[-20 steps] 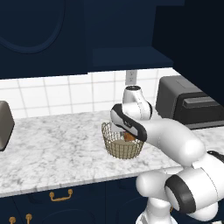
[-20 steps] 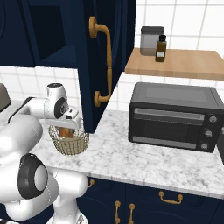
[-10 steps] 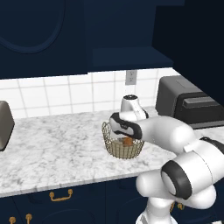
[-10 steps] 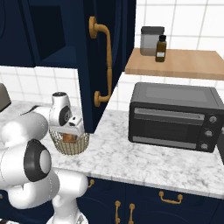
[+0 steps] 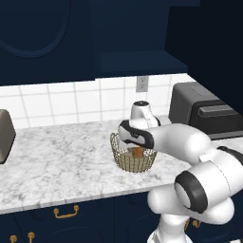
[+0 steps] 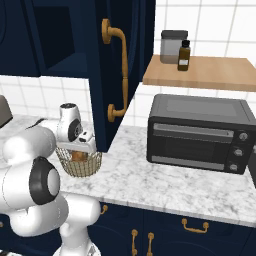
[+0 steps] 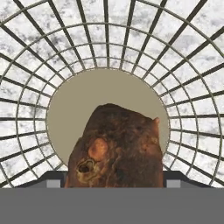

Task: Open the cabinet, pick up the bread from the cabinet and place it in the basket. Then move the basket to the dining counter.

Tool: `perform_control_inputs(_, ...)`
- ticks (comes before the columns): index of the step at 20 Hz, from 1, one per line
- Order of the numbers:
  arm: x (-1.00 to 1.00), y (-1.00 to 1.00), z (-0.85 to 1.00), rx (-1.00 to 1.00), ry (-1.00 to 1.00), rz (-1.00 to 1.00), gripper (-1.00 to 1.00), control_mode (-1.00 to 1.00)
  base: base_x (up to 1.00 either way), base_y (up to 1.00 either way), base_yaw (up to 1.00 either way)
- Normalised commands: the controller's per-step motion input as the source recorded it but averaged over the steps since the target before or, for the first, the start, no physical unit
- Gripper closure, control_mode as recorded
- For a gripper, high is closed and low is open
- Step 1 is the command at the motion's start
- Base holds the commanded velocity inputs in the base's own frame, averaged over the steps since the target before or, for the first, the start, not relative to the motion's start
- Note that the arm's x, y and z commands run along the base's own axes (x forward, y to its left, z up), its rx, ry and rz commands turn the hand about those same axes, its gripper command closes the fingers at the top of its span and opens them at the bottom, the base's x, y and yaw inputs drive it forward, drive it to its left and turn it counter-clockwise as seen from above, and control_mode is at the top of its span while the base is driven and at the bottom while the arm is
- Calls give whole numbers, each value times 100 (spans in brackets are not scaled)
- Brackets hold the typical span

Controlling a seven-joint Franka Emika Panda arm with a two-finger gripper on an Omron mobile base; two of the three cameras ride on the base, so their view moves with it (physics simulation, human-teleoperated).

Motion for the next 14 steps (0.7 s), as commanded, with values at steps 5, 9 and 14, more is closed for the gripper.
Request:
perform_control_inputs(5,-2,0,35,0,0,0,-100,-100,0,0,0)
perform_control_inputs(9,-38,10,59,0,-3,0,-100,-100,0,0,0)
perform_control_inputs(14,-90,48,68,-1,-5,4,-100,-100,0,0,0)
